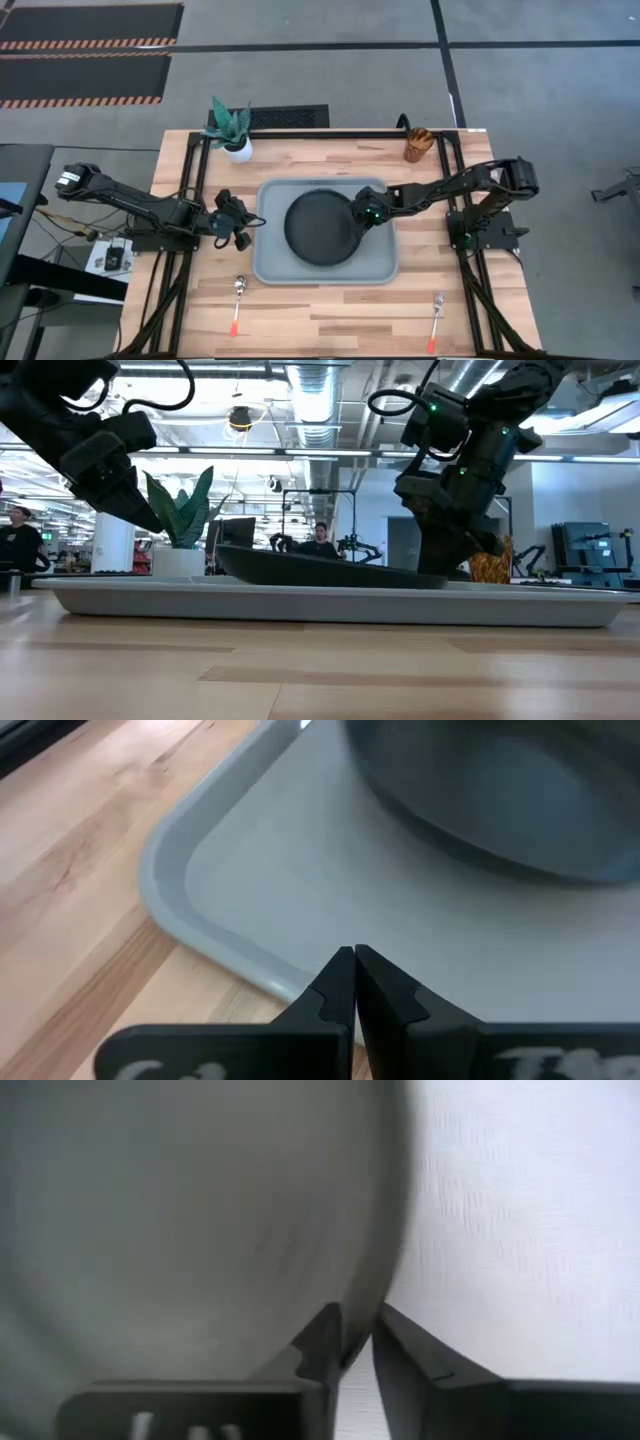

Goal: Pick and place plate/cup/fork/spoon on tray
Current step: Adjust the gray tray and the black plate

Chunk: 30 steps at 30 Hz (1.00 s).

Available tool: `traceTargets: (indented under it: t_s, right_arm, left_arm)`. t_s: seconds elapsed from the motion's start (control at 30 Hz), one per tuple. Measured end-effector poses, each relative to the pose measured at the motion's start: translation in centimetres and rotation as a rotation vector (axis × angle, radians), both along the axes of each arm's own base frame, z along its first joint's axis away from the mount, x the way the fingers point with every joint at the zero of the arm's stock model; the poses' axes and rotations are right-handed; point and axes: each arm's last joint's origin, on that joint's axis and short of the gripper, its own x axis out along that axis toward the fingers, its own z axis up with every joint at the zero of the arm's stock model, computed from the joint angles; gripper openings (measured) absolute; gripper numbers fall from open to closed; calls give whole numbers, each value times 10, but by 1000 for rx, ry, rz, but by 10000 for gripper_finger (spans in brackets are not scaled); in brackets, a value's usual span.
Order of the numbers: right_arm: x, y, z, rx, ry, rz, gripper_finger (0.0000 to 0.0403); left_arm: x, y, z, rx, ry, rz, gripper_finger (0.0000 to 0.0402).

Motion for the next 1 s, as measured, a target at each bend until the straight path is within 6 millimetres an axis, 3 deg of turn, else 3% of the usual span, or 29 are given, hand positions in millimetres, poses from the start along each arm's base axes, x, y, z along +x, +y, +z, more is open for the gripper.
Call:
traceTargets:
  t_s: [0.23,0.47,0.73,1.0]
  right_arm:
    - [-1,-1,0,22,5,22,18]
    - [3,-5,4,17,-13,6,30]
    - [13,-16,18,-60,-55,-17,16]
    - [6,-16,14,-74,23,-46,21]
  left_arm:
    - [1,0,1,8,-5,-9,0]
    - [1,0,1,9,-7,-8,0]
    - [1,0,1,14,-9,-3,0]
    - [1,0,1,18,-11,1,0]
